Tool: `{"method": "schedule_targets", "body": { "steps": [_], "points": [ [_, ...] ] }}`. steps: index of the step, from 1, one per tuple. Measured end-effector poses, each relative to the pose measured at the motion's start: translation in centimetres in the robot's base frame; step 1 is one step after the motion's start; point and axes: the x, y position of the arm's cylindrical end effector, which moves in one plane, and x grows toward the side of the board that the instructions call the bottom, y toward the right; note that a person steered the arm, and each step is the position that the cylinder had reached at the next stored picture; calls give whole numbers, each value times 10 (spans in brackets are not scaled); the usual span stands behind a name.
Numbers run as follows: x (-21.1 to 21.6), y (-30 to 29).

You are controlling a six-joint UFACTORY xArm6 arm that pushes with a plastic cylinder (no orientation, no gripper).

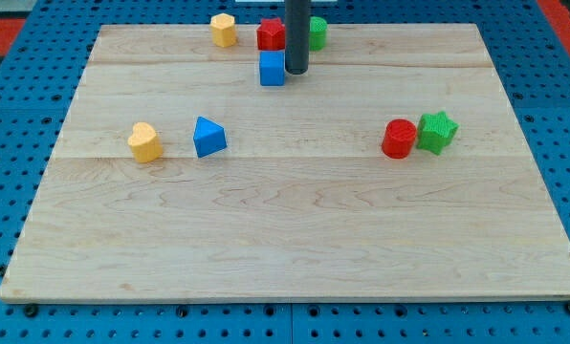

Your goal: Push the blue triangle slightly up

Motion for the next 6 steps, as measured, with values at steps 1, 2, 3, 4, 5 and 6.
{"method": "schedule_targets", "body": {
  "steps": [1, 2, 3, 4, 5, 6],
  "points": [
    [63, 15],
    [138, -5],
    [167, -98],
    [144, -136],
    [115, -126],
    [89, -121]
  ]
}}
